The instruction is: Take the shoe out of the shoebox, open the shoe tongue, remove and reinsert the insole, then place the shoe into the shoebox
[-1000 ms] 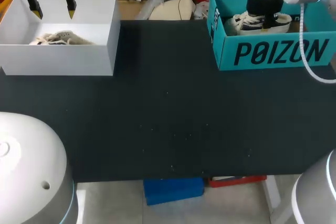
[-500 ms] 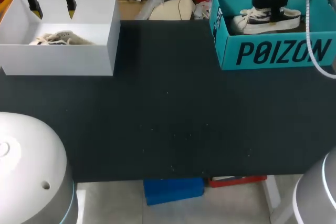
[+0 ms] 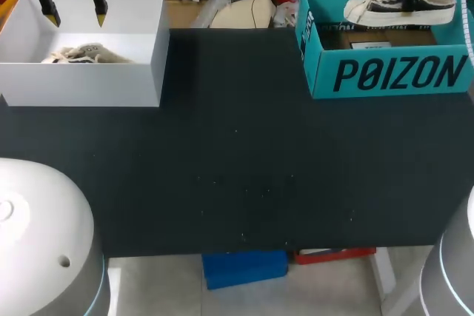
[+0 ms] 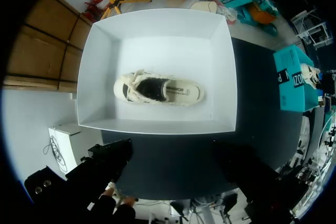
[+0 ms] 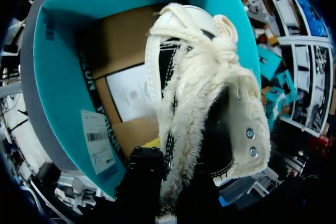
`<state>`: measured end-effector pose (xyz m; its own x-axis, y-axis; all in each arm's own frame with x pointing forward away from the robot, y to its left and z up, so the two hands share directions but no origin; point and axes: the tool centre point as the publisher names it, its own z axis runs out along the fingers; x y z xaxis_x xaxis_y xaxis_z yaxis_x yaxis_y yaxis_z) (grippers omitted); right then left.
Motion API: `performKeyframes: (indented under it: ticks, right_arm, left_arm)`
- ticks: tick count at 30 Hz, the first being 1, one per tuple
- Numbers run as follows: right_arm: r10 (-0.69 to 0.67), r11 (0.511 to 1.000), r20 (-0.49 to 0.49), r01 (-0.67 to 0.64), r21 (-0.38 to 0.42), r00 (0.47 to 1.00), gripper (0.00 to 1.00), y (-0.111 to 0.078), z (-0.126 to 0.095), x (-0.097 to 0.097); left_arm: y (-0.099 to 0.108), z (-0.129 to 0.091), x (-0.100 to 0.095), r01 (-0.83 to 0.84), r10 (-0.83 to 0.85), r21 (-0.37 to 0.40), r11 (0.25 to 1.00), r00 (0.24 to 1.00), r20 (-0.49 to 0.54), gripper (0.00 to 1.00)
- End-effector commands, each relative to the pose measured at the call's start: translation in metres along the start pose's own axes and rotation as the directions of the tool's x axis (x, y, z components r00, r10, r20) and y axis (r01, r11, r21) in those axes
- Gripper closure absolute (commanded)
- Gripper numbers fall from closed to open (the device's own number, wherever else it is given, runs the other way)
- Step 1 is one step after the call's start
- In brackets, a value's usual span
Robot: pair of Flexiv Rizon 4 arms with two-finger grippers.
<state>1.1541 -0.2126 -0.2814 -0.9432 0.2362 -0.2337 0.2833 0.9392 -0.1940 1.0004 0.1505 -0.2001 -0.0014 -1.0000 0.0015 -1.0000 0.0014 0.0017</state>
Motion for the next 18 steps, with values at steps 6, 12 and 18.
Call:
performKeyframes:
  ticks: [6, 12, 18]
  right_arm:
    - [0.04, 0.996, 0.218, -0.057, 0.071, 0.975, 1.0, 0.016, -0.179, 0.087]
    - [0.065, 0.991, 0.256, -0.093, 0.097, 0.964, 1.0, 0.05, -0.223, 0.134]
    - [0.077, 0.991, 0.275, -0.104, 0.087, 0.958, 1.0, 0.088, -0.258, 0.182]
  left_arm:
    - [0.0, 0.0, 0.0, 0.0, 0.0, 0.0, 1.0, 1.0, 0.0, 0.0]
    - [0.0, 0.0, 0.0, 0.0, 0.0, 0.0, 1.0, 1.0, 0.0, 0.0]
    - [0.0, 0.0, 0.0, 0.0, 0.0, 0.0, 1.0, 1.0, 0.0, 0.0]
